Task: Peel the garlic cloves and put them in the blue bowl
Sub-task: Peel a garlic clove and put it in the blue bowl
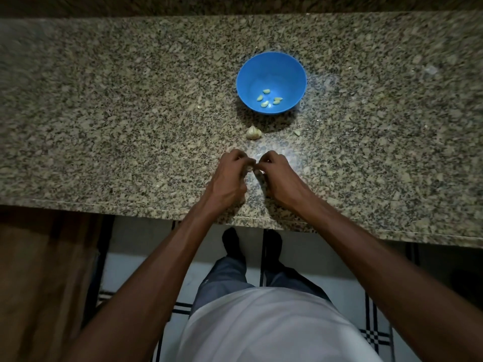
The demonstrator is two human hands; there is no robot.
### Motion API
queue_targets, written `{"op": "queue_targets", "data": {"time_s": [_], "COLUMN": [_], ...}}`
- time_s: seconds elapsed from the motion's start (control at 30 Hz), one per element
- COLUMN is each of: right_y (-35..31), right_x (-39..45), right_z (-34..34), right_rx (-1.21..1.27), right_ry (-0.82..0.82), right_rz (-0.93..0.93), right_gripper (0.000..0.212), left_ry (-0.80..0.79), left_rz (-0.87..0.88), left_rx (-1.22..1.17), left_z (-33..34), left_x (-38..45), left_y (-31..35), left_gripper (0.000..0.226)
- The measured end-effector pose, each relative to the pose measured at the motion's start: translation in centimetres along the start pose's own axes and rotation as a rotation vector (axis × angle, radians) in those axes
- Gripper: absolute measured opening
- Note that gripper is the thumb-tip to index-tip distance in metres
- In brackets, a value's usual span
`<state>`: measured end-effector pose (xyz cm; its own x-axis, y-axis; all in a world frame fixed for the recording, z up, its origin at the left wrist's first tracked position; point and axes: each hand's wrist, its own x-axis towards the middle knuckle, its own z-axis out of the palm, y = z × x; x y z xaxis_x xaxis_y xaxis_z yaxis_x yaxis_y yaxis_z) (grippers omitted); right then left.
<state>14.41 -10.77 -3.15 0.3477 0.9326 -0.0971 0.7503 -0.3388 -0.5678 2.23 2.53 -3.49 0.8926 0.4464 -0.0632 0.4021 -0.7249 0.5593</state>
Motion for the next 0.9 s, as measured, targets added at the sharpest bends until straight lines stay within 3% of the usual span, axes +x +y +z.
{"op": "queue_targets", "data": {"time_s": [0.13,0.2,0.33,0.47,0.63,0.77,0.83,0.9], "right_y": [0.8,0.5,-1.4,-2.6,-2.5,-3.3,-4.0,-5.1], "right_x": [0.0,0.1,0.2,-0.4,-0.8,-0.2,0.6,1.9], "right_z": [-0.7,-0.4,1.5,2.5,4.6,4.8,4.8,4.4], "right_rx": [0.054,0.010,0.037,0.064,0.050,0.015,0.163,0.427], "right_ry": [0.085,0.060,0.061,0.184,0.189,0.254,0.234,0.192], "right_rz": [0.095,0.133,0.179,0.241,0.193,0.064,0.119,0.260], "right_gripper": [0.006,0.011,0.025,0.010,0.012,0.027,0.029,0.028], "left_ry": [-0.006,-0.057,-0.018,0.060,0.148,0.244,0.310,0.370], "left_rz": [-0.067,-0.043,0.033,0.034,-0.061,-0.021,-0.168,-0.451], "left_rx": [-0.039,0.018,0.104,0.141,0.182,0.226,0.062,-0.226], "left_z": [-0.4,-0.4,0.3,1.2,2.6,3.4,2.7,1.5], "left_x": [-1.3,-1.0,-0.2,-1.3,-2.8,-3.7,-4.0,-4.6], "left_y": [-0.8,-0.5,0.8,0.9,1.2,0.4,0.2,-0.5], "left_gripper": [0.051,0.058,0.028,0.012,0.014,0.014,0.010,0.016]}}
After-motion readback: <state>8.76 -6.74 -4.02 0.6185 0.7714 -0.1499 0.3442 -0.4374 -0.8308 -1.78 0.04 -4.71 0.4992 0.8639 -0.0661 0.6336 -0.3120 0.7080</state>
